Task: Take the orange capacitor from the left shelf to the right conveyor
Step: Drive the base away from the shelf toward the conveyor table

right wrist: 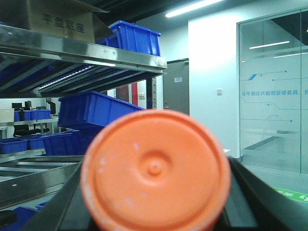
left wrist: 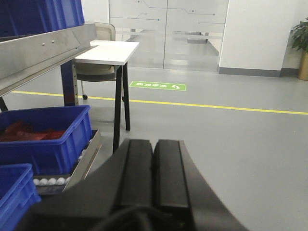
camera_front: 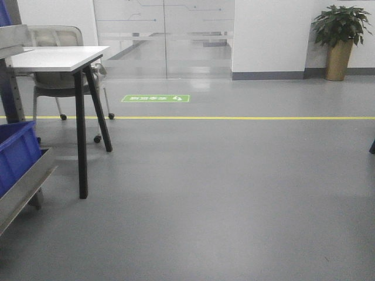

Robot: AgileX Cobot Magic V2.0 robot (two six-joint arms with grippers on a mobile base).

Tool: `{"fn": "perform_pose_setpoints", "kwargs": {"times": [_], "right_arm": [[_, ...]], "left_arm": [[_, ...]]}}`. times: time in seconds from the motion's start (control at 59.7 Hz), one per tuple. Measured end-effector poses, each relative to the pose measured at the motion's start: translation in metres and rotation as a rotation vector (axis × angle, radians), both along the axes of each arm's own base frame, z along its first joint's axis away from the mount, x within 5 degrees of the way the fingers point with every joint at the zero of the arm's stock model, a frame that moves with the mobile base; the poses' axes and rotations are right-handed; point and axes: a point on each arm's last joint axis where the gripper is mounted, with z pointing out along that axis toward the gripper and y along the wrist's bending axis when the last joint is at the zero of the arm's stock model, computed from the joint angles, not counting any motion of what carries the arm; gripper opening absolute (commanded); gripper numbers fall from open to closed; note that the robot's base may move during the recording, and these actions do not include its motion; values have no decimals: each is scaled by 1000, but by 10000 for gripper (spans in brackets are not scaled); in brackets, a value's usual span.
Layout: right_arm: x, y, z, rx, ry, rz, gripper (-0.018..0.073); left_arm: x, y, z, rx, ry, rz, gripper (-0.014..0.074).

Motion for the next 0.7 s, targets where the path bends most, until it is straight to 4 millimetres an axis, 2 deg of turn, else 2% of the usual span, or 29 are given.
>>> {"fn": "perform_pose_setpoints", "kwargs": {"times": [0.703], "right_arm": [[0, 0, 0, 0, 0, 0, 52]], "left_arm": [[0, 0, 0, 0, 0, 0, -126]]}}
